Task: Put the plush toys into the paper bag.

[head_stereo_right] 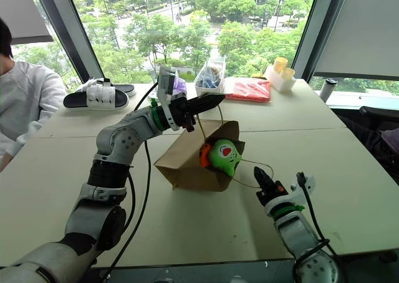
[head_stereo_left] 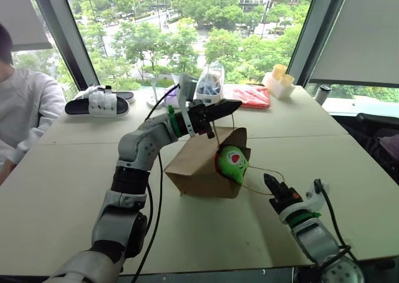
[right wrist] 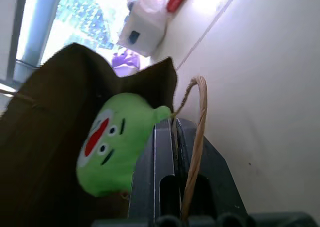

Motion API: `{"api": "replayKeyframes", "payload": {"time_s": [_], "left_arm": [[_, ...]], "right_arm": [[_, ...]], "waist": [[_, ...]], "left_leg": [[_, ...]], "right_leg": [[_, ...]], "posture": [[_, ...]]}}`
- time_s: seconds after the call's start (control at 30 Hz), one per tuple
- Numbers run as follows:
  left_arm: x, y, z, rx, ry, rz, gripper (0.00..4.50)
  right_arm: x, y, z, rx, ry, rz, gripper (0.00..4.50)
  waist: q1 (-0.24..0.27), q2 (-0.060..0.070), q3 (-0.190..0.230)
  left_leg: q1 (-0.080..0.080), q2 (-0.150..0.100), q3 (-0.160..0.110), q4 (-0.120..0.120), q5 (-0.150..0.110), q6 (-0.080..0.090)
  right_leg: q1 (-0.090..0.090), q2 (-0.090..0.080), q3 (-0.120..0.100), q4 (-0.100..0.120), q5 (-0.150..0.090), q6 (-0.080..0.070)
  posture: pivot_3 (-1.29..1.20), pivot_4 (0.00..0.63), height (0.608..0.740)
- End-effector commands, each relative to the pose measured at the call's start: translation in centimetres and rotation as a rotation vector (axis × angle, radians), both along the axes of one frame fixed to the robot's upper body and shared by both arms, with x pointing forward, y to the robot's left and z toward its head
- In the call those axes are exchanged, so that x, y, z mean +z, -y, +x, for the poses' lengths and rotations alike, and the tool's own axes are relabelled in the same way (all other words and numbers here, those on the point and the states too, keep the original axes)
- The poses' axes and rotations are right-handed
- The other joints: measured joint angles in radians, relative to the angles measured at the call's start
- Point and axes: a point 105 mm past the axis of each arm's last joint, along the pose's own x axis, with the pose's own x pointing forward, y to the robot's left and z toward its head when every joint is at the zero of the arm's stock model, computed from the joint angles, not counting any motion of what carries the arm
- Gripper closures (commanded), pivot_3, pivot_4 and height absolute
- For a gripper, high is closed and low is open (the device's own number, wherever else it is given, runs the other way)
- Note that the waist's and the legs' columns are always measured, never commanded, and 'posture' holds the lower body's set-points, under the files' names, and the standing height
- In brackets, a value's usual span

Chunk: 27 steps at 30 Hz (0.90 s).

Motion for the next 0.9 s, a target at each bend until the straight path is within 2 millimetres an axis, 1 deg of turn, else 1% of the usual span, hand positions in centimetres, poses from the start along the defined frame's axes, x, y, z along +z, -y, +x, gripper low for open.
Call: {"api": "replayKeyframes", "payload": {"time_s": [0.03,0.17,0.23,0.3,0.37,0.43,0.47,0.53,0.6,0.63,0.67,0.73,0.8,0.9], "left_arm": [[2.2,-0.3,-0.1,-0.007,0.038,-0.063,4.50],[3.4,-0.8,0.3,0.002,0.001,-0.134,4.50],[4.0,-1.1,0.5,0.009,-0.024,-0.175,4.50],[5.1,-2.5,1.3,0.041,-0.074,-0.257,4.50],[5.4,-3.4,1.9,0.076,-0.100,-0.292,4.50],[4.8,-4.0,2.3,0.113,-0.109,-0.276,4.50],[4.5,-4.3,2.4,0.124,-0.116,-0.266,4.50],[2.8,-4.7,2.3,0.150,-0.110,-0.194,4.50],[-0.7,-4.6,2.9,0.225,-0.091,-0.035,4.50],[-1.7,-4.6,2.8,0.234,-0.084,0.007,4.50],[-2.2,-4.6,2.4,0.221,-0.084,0.015,4.50],[-2.1,-4.7,1.9,0.204,-0.081,0.004,4.50],[-2.1,-4.8,2.0,0.212,-0.080,0.004,4.50],[-2.1,-5.2,2.1,0.224,-0.090,-0.004,4.50]], "right_arm": [[4.7,-0.5,-0.4,0.100,0.158,-0.056,4.40],[9.5,-0.1,-0.1,0.148,0.287,-0.116,4.40],[11.2,-0.1,0.1,0.157,0.326,-0.126,4.40],[14.0,-0.5,0.1,0.192,0.408,-0.137,4.40],[15.6,-1.1,0.0,0.225,0.454,-0.134,4.40],[16.5,-1.9,-0.1,0.258,0.478,-0.111,4.40],[16.8,-2.2,-0.2,0.271,0.487,-0.101,4.40],[16.8,-2.8,-0.3,0.286,0.484,-0.099,4.40],[15.2,-3.2,0.1,0.293,0.429,-0.113,4.40],[14.3,-3.3,0.2,0.294,0.400,-0.124,4.40],[13.6,-3.4,0.2,0.294,0.383,-0.129,4.40],[13.1,-3.5,0.1,0.294,0.368,-0.145,4.40],[12.9,-3.9,-0.2,0.310,0.366,-0.176,4.40],[12.8,-4.4,-0.4,0.340,0.370,-0.202,4.40]], "waist": [[0.001,0.000,0.000],[0.006,-0.001,0.001],[0.006,-0.001,0.001],[0.006,-0.001,0.001],[0.005,-0.001,0.001],[0.006,-0.001,0.001],[0.006,-0.001,0.001],[0.005,-0.001,0.001],[0.005,-0.001,0.000],[0.005,-0.001,0.000],[0.008,-0.001,0.001],[0.011,-0.002,0.001],[0.011,-0.003,0.002],[0.009,-0.002,0.001]], "left_leg": [[0.000,0.000,0.000,0.000,0.000,0.000],[-0.001,0.000,0.000,0.001,0.000,0.000],[-0.001,0.000,0.000,0.001,0.000,0.000],[-0.002,0.000,0.000,0.000,0.000,0.000],[-0.002,0.000,0.000,0.001,0.000,0.000],[-0.001,0.000,0.000,0.000,0.000,0.000],[-0.001,0.000,0.000,-0.001,0.000,0.000],[-0.002,0.000,0.000,-0.001,0.000,0.000],[-0.001,0.000,0.000,-0.001,0.000,0.000],[-0.001,0.000,0.000,-0.001,0.000,0.000],[-0.001,0.000,0.000,-0.001,0.000,0.000],[-0.003,0.000,-0.001,0.000,0.000,0.000],[-0.005,0.000,-0.001,0.002,0.000,0.000],[-0.003,0.000,-0.001,0.001,0.000,0.000]], "right_leg": [[0.000,0.000,0.000,0.000,0.000,0.000],[0.000,0.000,0.000,0.000,0.000,0.000],[0.000,0.000,-0.001,-0.001,0.000,0.000],[0.000,0.000,-0.001,-0.002,0.000,0.000],[0.000,0.000,-0.001,-0.002,0.000,0.000],[0.000,0.000,-0.001,-0.002,0.000,0.000],[0.000,0.000,-0.001,-0.002,0.000,0.000],[0.000,0.000,-0.001,-0.002,0.000,0.000],[0.000,0.000,-0.001,-0.002,0.000,0.000],[0.000,0.000,-0.001,-0.002,0.000,0.000],[0.000,0.000,-0.001,-0.002,0.000,0.000],[-0.001,0.000,-0.001,-0.002,0.000,0.000],[-0.002,0.000,-0.001,-0.002,0.000,0.000],[0.000,-0.001,0.000,-0.004,0.000,0.000]], "posture": [[0.00,0.150,0.740],[0.00,0.150,0.740],[0.00,0.150,0.740],[0.00,0.150,0.740],[0.00,0.150,0.740],[0.00,0.150,0.740],[0.00,0.150,0.740],[0.00,0.150,0.740],[0.00,0.150,0.740],[0.00,0.150,0.740],[0.00,0.150,0.740],[0.00,0.150,0.740],[0.00,0.150,0.740],[0.00,0.150,0.740]]}}
